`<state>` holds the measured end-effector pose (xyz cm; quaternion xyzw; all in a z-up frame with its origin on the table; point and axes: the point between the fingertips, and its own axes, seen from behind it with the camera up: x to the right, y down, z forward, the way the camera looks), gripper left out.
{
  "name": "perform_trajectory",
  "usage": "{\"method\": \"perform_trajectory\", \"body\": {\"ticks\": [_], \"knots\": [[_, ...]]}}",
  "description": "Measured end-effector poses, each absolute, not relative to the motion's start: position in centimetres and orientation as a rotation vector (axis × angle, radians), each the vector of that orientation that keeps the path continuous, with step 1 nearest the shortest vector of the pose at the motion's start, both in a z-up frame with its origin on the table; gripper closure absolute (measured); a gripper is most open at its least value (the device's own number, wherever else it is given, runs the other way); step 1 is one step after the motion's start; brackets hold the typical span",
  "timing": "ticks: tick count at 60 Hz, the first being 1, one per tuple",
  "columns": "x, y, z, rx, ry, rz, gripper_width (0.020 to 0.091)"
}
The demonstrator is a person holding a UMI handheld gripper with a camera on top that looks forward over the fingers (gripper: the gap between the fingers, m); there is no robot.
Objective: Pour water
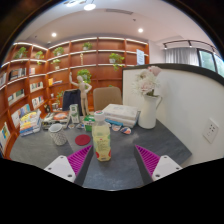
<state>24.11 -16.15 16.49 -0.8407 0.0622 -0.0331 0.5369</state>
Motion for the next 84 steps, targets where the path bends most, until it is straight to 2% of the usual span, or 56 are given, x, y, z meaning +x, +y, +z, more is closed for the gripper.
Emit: {"method": "perform_trajectory", "body": {"ticks": [6,7,8,14,29,40,44,46,58,68,84], "knots": [[21.9,-14.1,13.2,-1.993,0.074,-0.058,0.0275],[22.7,-14.5,15.0,-1.999,0.062,-0.055,0.0273],[21.5,-13.6,12.5,-1.997,0.064,-0.046,0.027],[20.3,-10.7,9.6,-1.987,0.064,0.004,0.0266],[20.9,-4.3,8.0,-1.885,0.05,-0.037,0.0278],[20.6,-1.7,8.3,-1.8,0.048,-0.027,0.0397],[20.5,-1.1,8.3,-1.782,0.036,-0.037,0.0488],[20.7,-0.9,8.1,-1.783,0.029,-0.056,0.0584],[20.9,-1.0,7.9,-1.834,-0.012,-0.119,0.0768],[19.6,-0.5,7.8,-1.877,-0.13,-0.217,0.077],[14.4,2.9,9.2,-1.911,-0.553,-0.458,0.077]]}}
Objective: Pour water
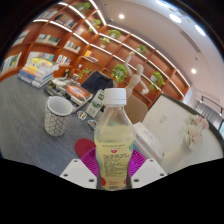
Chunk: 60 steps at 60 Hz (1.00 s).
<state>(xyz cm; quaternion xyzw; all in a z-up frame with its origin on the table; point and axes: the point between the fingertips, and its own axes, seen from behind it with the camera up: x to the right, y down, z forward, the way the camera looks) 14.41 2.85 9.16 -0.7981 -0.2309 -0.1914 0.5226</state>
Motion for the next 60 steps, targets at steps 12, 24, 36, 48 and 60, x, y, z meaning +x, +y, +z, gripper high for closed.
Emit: {"method": "perform_trajectory", "body": {"ticks": [12,24,36,48,60], "knots": [[10.7,6.7,11.8,-1.771,-0.962,-0.795,0.0769],[9.2,9.3,13.1,-1.609,-1.28,-1.082,0.077],[9.8,11.3,14.3,-1.42,-1.508,-1.366,0.0768],[9.3,12.5,15.4,-1.219,-1.678,-1.553,0.077],[8.3,12.5,14.8,-1.124,-1.764,-1.614,0.0769]]}}
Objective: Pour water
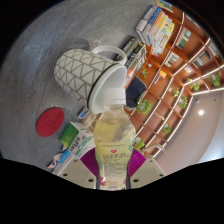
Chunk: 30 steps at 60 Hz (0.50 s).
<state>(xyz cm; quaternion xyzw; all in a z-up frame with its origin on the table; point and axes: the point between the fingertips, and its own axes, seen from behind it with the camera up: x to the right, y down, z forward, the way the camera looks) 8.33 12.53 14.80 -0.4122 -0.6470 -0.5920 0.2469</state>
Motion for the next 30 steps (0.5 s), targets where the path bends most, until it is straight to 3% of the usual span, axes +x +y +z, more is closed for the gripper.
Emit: {"method": "perform_trajectory", "body": {"ticks": [12,30], "knots": [[9.2,11.8,14.0,-1.328,-1.636,-1.471,0.0769],[9.6,8.9,14.7,-1.777,-1.035,-0.788,0.0746]]}}
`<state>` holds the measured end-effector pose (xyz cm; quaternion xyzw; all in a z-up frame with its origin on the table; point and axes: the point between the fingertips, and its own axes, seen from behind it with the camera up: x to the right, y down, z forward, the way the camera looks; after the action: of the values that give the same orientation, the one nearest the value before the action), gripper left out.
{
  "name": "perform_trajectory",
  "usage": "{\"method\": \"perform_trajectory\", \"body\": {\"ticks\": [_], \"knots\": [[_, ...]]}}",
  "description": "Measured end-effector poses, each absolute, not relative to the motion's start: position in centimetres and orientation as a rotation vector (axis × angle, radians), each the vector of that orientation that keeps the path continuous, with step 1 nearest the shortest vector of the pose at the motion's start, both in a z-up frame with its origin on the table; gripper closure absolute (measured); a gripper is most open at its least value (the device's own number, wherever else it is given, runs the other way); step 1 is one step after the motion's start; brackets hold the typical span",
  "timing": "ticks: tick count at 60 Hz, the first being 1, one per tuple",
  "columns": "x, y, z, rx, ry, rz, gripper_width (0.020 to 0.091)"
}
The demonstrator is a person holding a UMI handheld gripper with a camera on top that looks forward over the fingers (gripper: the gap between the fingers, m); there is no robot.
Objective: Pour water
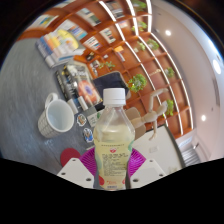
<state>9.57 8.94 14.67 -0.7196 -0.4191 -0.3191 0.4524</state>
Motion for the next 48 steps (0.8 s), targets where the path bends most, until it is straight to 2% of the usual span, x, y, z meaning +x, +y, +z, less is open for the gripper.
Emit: {"method": "perform_trajectory", "body": {"ticks": [11,12,22,38,45,48], "knots": [[9.0,9.0,14.5,-1.893,-0.65,-0.279,0.0745],[7.6,9.1,13.8,-1.894,-0.614,-0.256,0.0745],[8.3,10.1,13.9,-1.871,-0.401,0.01,0.0746],[7.9,11.1,10.6,-1.873,-0.232,0.171,0.0728],[8.3,11.4,7.6,-1.886,-0.201,0.171,0.0724],[8.5,11.5,7.7,-1.851,-0.184,0.163,0.0727]]}}
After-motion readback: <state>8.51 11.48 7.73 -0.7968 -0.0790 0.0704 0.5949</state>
